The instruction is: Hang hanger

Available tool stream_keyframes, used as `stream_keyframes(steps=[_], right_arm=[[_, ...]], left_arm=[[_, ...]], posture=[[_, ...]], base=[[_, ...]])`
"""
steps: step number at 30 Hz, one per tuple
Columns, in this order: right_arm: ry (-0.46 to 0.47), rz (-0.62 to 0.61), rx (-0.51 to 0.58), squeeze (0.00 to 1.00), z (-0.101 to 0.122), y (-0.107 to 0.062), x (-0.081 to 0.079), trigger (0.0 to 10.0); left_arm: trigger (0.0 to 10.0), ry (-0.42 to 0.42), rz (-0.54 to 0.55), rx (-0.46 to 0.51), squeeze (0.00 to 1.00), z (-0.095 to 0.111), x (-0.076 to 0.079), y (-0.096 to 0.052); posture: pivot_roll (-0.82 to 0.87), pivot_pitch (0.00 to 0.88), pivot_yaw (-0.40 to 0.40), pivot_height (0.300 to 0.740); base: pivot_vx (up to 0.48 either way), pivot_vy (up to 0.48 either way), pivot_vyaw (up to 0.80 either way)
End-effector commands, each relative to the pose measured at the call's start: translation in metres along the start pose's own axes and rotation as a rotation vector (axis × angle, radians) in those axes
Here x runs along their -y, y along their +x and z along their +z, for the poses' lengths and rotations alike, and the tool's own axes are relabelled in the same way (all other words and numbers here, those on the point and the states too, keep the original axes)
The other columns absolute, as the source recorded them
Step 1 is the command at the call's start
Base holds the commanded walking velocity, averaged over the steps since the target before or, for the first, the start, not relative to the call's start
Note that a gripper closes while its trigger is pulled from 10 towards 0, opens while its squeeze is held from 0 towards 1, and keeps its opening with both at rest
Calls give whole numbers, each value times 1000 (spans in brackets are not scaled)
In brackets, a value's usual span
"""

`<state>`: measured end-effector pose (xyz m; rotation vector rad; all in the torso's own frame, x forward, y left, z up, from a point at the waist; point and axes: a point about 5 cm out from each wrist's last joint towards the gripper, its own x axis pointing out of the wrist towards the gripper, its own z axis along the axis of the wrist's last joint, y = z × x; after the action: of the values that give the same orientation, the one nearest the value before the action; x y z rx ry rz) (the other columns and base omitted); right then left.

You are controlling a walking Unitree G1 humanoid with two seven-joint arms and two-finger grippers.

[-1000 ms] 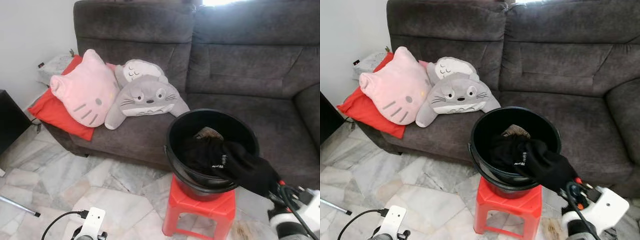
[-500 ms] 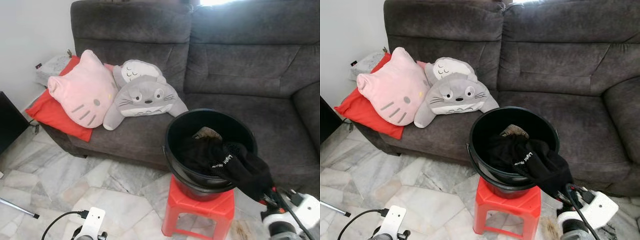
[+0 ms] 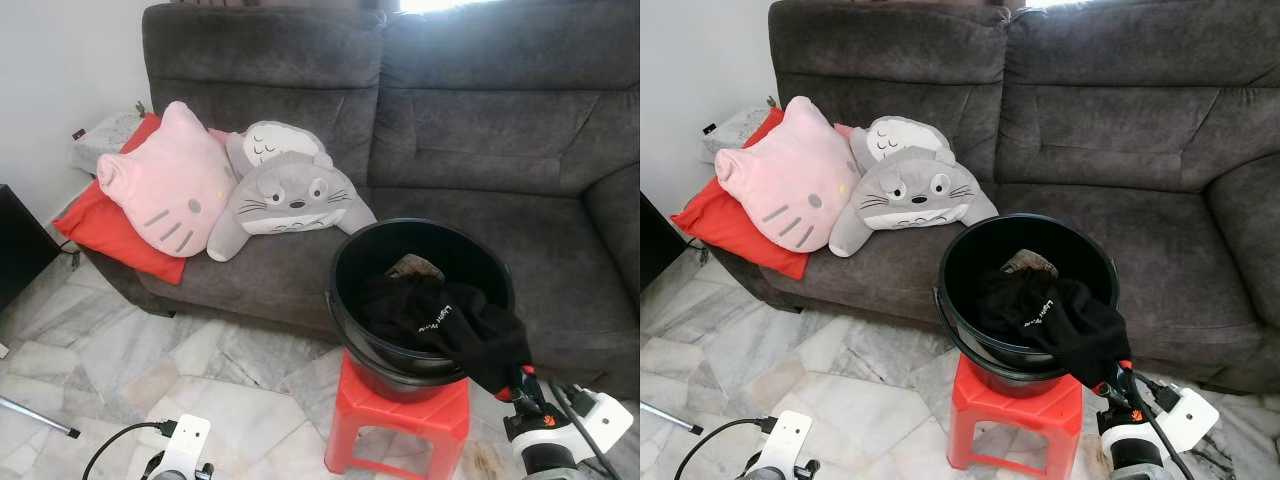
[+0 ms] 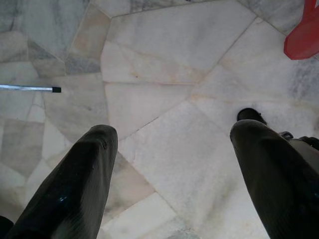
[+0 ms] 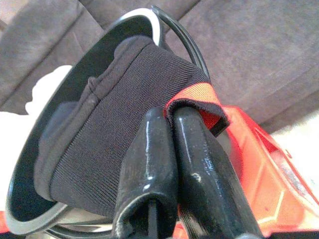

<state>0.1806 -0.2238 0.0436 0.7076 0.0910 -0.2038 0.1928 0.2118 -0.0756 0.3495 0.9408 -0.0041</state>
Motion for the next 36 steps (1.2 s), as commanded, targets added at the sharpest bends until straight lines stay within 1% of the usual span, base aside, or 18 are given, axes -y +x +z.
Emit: stream_keyframes(steps=[1,3,7,18,19,20,21,22,24,25,26,27,36], right_arm=[[57,8,14,0,-7,-5,-6,10000],[74,21,35,0,-6,-10,-7,10000],[85,39,40,0,-7,-12,-8,10000],[104,81,0,0,-16,-9,-10,10000],[107,92,-6,412,-16,-9,-11,10000],[106,94,-7,412,-16,-9,-11,10000],[104,96,-9,596,-17,-9,-11,10000],[94,112,-19,647,-18,-9,-12,10000],[89,123,-25,639,-19,-9,-14,10000],[85,139,-34,553,-20,-10,-15,10000],[85,144,-37,553,-20,-9,-16,10000],[83,147,-38,0,-21,-9,-16,10000],[91,157,-40,8,-22,-7,-16,10000]], left_arm=[[10000,33,9,-4,0,-2,-3,0],[10000,35,10,-3,0,-2,-4,0],[10000,39,8,-3,0,-2,-4,0],[10000,43,11,-3,0,-1,-4,0],[10000,43,11,-3,0,-1,-4,0],[10000,43,11,-3,0,-1,-4,0],[10000,43,10,-3,0,-1,-4,0],[10000,43,10,-3,0,-1,-4,0],[10000,44,10,-3,0,-1,-4,0],[10000,44,10,-3,0,-1,-3,0],[10000,45,10,-3,0,-1,-3,0],[10000,45,9,-3,0,-1,-3,0],[10000,45,12,-3,0,-1,-3,0]], posture=[[-283,0,101,740],[-288,0,105,740],[-290,0,107,740],[-284,0,105,740],[-284,0,105,740],[-284,0,105,740],[-284,0,105,740],[-284,0,105,740],[-284,0,105,740],[-286,0,105,740],[-286,0,105,740],[-286,0,105,740],[-283,0,105,740]], base=[[0,0,0],[0,0,0],[0,0,0],[0,0,0],[0,0,0],[0,0,0],[0,0,0],[0,0,0],[0,0,0],[0,0,0],[0,0,0],[0,0,0],[0,0,0]])
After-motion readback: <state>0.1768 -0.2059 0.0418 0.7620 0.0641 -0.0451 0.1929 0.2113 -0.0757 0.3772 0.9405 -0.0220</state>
